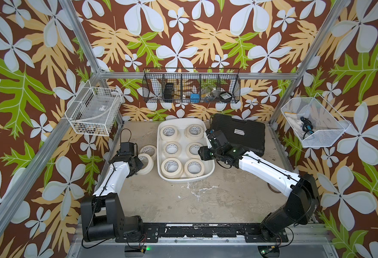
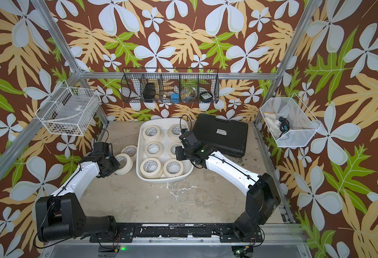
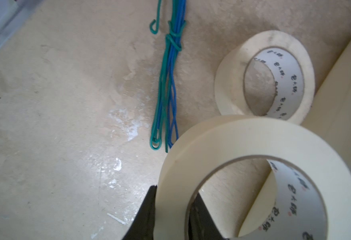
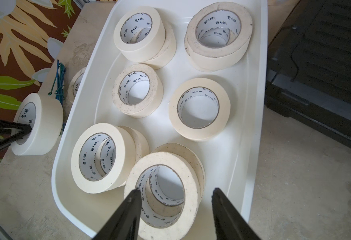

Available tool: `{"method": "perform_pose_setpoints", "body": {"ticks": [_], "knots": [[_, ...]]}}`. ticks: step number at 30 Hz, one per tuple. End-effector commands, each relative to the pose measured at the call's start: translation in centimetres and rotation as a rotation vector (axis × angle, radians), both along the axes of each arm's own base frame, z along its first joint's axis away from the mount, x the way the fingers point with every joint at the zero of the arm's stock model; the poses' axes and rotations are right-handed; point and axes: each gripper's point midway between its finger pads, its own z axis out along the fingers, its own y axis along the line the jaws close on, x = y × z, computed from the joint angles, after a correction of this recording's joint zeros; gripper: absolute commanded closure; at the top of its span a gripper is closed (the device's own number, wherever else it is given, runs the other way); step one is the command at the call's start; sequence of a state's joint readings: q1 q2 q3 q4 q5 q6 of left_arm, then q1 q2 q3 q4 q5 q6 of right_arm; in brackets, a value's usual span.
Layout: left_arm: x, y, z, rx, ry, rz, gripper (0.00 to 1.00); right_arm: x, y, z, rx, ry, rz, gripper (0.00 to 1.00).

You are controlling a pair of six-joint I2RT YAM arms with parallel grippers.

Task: Take out the art tape in the storage box
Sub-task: Place the art tape at the center of the board.

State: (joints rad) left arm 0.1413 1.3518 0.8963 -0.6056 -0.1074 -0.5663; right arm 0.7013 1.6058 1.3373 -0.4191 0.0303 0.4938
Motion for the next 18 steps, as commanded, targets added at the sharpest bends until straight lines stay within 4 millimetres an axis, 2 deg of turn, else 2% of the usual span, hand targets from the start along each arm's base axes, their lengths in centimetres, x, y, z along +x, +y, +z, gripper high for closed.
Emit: {"method": "perform_pose_setpoints", "body": {"ticks": [1, 8, 14, 18], "knots": [[-0.5, 1.2, 0.1, 0.066, 0.007, 0.028, 0.93, 0.2, 0.3, 0.1, 0.014, -0.003, 0.001, 0.43], [-0.4, -0.2, -1.5, -0.001, 0.019, -0.018, 0.94, 0.1, 0.5, -0.3, 0.02, 0.009, 0.002, 0.43], [0.4, -3.4, -3.5, -0.086, 0.051, -0.117, 0.95, 0.1, 0.6, -0.6, 0.024, 0.016, -0.003, 0.44], [0.8, -4.0, -4.1, -0.102, 0.061, -0.13, 0.95, 0.0, 0.4, -0.8, 0.019, 0.019, -0.007, 0.44]]}}
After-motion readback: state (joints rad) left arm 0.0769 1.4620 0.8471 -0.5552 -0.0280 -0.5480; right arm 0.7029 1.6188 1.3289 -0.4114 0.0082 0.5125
